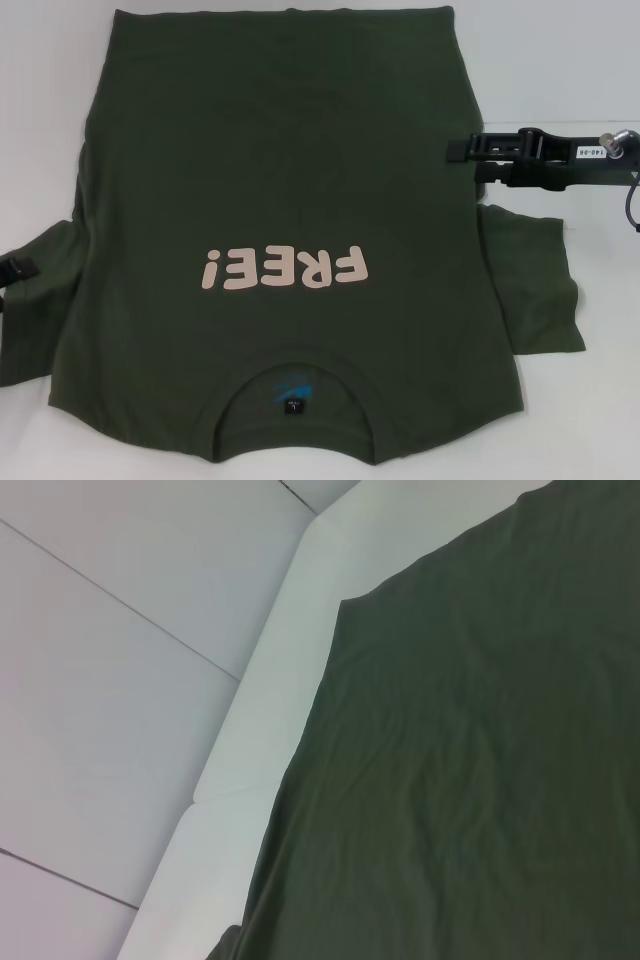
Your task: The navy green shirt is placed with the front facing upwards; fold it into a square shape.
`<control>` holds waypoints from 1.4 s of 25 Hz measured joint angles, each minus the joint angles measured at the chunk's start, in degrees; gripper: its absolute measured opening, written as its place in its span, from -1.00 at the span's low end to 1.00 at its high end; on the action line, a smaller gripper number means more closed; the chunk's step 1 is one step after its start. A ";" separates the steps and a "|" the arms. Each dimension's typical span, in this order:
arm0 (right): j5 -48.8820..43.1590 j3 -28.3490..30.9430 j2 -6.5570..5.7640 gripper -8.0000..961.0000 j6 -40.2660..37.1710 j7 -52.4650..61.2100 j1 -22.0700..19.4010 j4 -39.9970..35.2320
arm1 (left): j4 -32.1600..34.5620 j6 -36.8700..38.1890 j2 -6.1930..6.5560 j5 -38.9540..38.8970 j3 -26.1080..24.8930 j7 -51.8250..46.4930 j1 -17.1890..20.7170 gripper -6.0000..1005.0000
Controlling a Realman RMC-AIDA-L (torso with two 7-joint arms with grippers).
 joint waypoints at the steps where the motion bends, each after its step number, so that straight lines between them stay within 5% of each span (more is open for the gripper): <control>1: 0.00 0.02 0.00 0.66 0.00 0.00 0.00 0.00 | -0.10 -0.06 0.00 0.00 0.17 0.00 -0.05 0.74; 28: 0.02 0.89 0.00 0.66 -0.35 -0.01 -0.93 0.00 | -2.63 -2.02 0.97 4.14 1.37 -2.34 -3.33 0.74; 35: 0.08 1.70 -0.07 0.66 -0.43 -0.01 -1.47 0.00 | -1.70 -3.27 0.97 5.89 1.43 -3.93 -3.25 0.59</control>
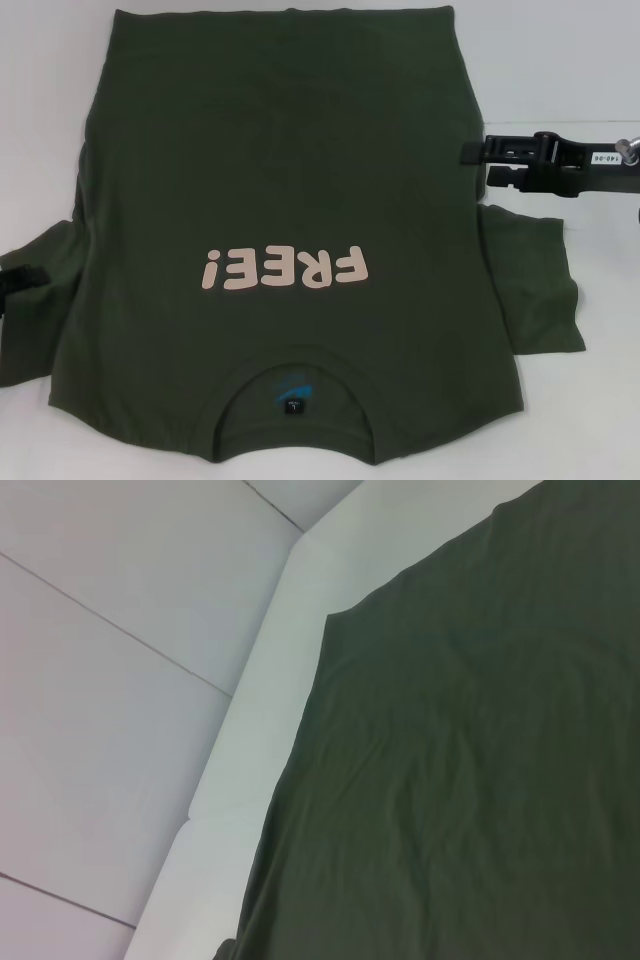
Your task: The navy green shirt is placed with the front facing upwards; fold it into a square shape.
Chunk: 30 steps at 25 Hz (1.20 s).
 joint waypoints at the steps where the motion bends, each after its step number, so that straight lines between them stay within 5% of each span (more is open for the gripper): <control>1: 0.00 0.12 0.00 0.66 -0.04 0.00 -0.05 0.00 | 0.21 0.00 -0.10 0.00 0.02 0.01 0.07 0.56; 17: 0.01 0.57 -0.10 0.66 -0.57 0.12 -0.15 0.00 | 0.96 0.76 -0.27 0.00 0.18 0.29 0.24 -0.75; 22: 0.00 0.64 -0.11 0.66 -0.61 0.41 -0.19 0.00 | 2.59 1.63 -0.27 0.00 0.62 -0.03 0.43 -0.99; 30: 0.00 1.29 -0.21 0.66 -0.61 0.53 -0.19 0.00 | 4.84 3.18 -0.06 1.66 0.95 -0.05 0.07 -0.98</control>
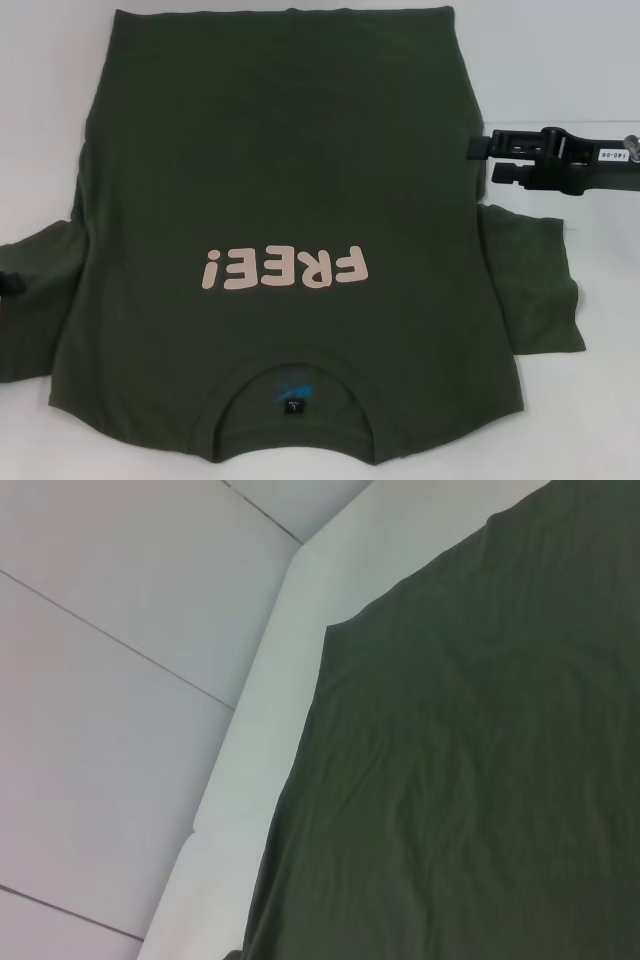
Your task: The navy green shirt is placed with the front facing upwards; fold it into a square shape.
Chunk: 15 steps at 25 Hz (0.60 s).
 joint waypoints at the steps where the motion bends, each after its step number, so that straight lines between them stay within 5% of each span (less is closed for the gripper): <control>1: 0.00 0.01 0.00 0.66 0.00 0.00 0.00 0.00 | 0.74 0.28 0.02 0.49 0.47 0.05 -0.10 -0.98; 10: 0.00 0.00 0.02 0.66 -0.07 0.06 0.20 -0.10 | 12.34 0.07 -0.60 6.79 7.66 0.09 -0.85 -0.99; 15: 0.00 -0.02 0.01 0.66 -0.02 0.09 0.26 -0.09 | 13.63 -0.34 0.21 12.60 8.07 -1.14 -3.50 -0.99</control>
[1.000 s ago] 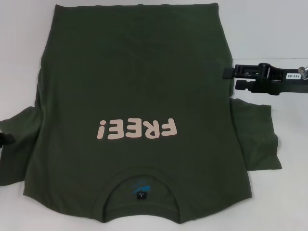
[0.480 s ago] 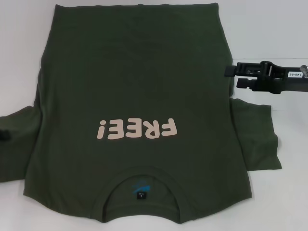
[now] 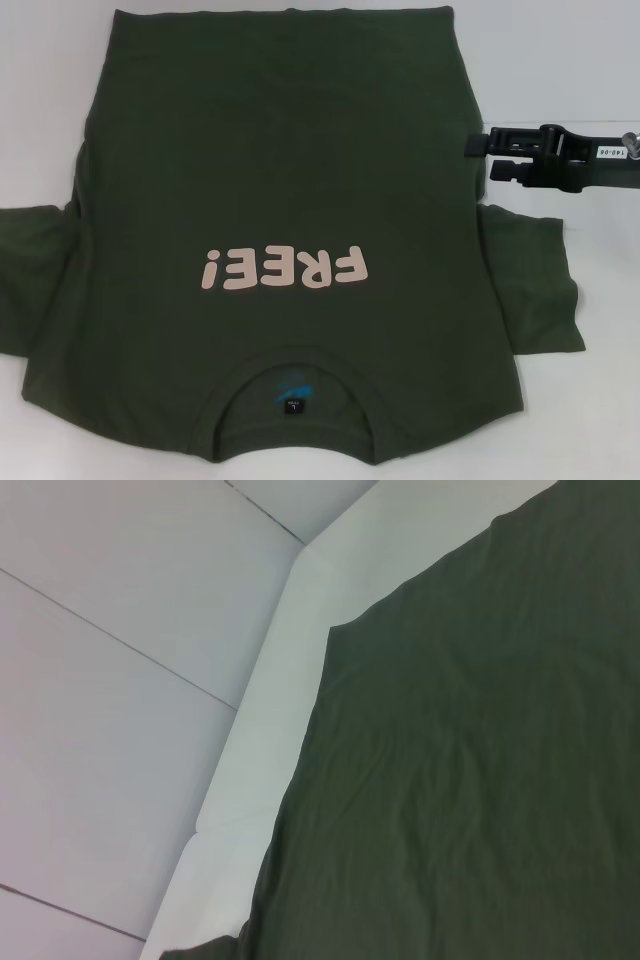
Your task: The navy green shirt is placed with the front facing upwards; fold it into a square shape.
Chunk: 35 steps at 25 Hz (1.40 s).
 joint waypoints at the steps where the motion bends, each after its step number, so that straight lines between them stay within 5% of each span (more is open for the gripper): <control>1: 0.00 0.00 -0.02 0.66 0.02 0.00 0.03 0.01 | 0.33 -0.30 0.14 1.17 -0.01 -0.37 -0.44 -0.99; 17: 0.00 -0.18 -0.09 0.66 0.46 0.08 0.38 0.09 | 6.97 3.26 2.22 17.97 6.98 -8.31 -8.45 -0.99; 30: 0.00 -0.47 -0.09 0.66 0.49 0.10 0.41 0.09 | 11.42 17.32 1.80 18.52 20.40 -24.89 -14.96 -0.98; 35: -0.11 -0.52 -0.08 0.66 0.46 0.10 0.45 0.09 | 8.21 19.02 1.89 18.55 24.60 -30.39 -19.50 -0.99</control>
